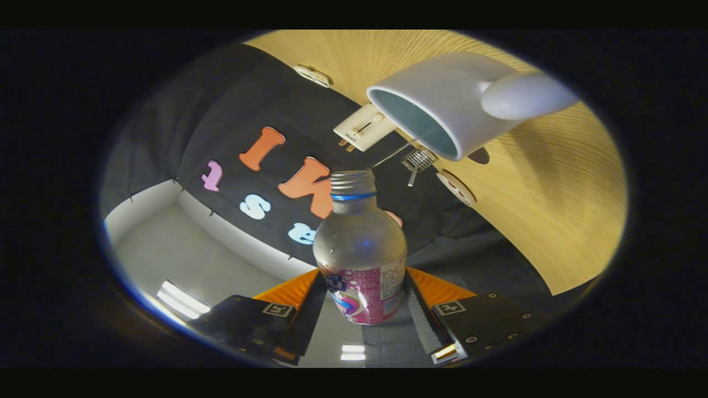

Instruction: Take the bottle from table, then pour the juice into the cup, finally place the bottle on the coaster

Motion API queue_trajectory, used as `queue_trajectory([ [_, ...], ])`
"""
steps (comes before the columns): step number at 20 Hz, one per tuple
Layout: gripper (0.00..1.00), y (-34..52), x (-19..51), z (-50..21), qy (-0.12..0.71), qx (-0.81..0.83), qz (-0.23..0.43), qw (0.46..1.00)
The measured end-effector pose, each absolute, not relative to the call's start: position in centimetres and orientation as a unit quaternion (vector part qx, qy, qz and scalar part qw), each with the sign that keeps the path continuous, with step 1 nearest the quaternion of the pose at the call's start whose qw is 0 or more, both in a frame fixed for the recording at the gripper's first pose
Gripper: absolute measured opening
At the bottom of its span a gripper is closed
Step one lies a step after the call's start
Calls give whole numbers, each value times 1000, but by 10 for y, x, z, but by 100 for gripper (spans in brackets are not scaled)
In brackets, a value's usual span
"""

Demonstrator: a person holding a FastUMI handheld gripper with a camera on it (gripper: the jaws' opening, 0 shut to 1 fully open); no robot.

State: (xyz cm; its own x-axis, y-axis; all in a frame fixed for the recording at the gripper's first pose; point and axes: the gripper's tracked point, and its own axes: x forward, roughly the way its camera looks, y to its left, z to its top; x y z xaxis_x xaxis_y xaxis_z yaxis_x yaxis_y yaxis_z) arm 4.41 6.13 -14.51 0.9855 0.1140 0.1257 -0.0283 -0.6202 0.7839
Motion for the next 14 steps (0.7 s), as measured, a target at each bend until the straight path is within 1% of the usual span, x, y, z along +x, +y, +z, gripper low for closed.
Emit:
queue_trajectory([
  [2, 77, 62, 43, -145, 24, 894, 83, 439],
  [4, 77, 63, 43, -147, 29, 887, 78, 455],
  [8, 77, 65, 42, -157, 44, 855, 59, 513],
  [14, 77, 73, 38, -202, 90, 795, 3, 600],
])
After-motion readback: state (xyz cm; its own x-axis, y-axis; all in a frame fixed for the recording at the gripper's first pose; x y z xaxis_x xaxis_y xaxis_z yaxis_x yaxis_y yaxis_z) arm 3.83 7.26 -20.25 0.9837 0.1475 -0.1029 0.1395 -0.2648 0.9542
